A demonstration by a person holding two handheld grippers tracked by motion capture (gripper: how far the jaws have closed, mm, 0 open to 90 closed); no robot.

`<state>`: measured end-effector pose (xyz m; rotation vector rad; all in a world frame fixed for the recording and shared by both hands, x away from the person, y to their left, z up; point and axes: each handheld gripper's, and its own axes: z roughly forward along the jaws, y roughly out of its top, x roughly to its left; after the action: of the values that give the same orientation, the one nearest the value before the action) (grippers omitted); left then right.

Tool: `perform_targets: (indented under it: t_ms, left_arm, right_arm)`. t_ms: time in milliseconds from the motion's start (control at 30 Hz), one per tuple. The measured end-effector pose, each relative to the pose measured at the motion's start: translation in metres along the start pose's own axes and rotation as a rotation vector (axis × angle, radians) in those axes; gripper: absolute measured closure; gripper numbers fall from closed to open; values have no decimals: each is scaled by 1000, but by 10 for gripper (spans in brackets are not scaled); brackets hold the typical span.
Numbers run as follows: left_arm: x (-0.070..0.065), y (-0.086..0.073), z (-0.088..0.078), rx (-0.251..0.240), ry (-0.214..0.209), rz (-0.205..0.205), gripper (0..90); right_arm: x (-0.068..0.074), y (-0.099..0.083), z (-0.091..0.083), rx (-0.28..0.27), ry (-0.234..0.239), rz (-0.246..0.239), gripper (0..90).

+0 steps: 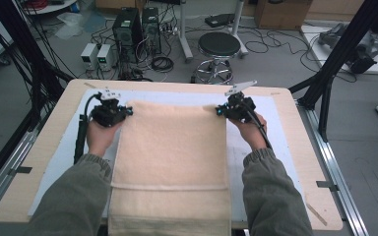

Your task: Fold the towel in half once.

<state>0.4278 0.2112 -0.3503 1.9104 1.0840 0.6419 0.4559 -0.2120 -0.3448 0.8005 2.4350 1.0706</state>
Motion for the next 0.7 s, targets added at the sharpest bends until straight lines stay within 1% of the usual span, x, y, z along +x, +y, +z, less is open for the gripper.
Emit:
perform_targets:
  t_ms: [67, 100, 133, 167, 200, 233, 267, 300, 333, 367, 400, 433, 467, 500, 533, 567, 600, 667, 700]
  left_arm:
    - [5, 17, -5, -31, 13, 6, 833]
    - [6, 21, -5, -38, 16, -2, 815]
    - [7, 24, -5, -28, 25, -8, 754]
    - [8, 23, -4, -14, 24, -11, 663]
    - [10, 20, -3, 10, 6, -6, 626]
    - [10, 15, -2, 23, -2, -10, 616]
    - [11, 9, -2, 29, -11, -6, 594]
    - [11, 3, -2, 28, -16, -9, 587]
    - [11, -4, -3, 34, -22, -13, 578]
    - [11, -10, -4, 40, -32, -16, 563]
    - [10, -15, -5, 46, -42, -7, 549]
    - [9, -20, -7, 52, -51, 3, 535]
    - [8, -25, -10, 51, -65, 3, 519]
    - [6, -29, -12, 49, -74, 6, 506]
    - [5, -33, -15, 51, -75, 9, 493]
    - [4, -35, -18, 66, -92, 13, 477]
    - [3, -37, -21, 70, -107, 17, 468]
    - [0, -44, -28, 45, -119, 34, 459]
    - [-1, -47, -32, 45, -126, 44, 458]
  right_arm:
    - [-8, 17, -5, -10, -17, -3, 844]
    - [-11, 23, -6, -19, -29, 2, 817]
    - [-14, 26, -7, -30, -47, 8, 736]
    - [-16, 26, -6, -51, -57, 30, 660]
    - [-18, 23, -3, -54, -33, 67, 605]
    - [-20, 19, 1, -30, -5, 95, 549]
    - [-19, 14, 5, 0, 10, 102, 516]
    - [-17, 9, 9, 20, 26, 98, 460]
    - [-16, 6, 11, 52, 45, 116, 410]
    - [-14, 3, 13, 80, 61, 128, 392]
    - [-10, 1, 12, 80, 61, 115, 395]
    - [-5, -1, 9, 62, 52, 86, 394]
    - [-2, -3, 6, 38, 50, 78, 391]
    - [2, -6, 3, 23, 60, 89, 384]
    - [4, -9, 0, 26, 64, 84, 370]
    - [7, -12, -3, 26, 59, 80, 369]
    - [10, -16, -6, 17, 57, 74, 369]
    - [18, -23, -12, 16, 58, 65, 368]
    - [22, -27, -14, 3, 65, 59, 369]
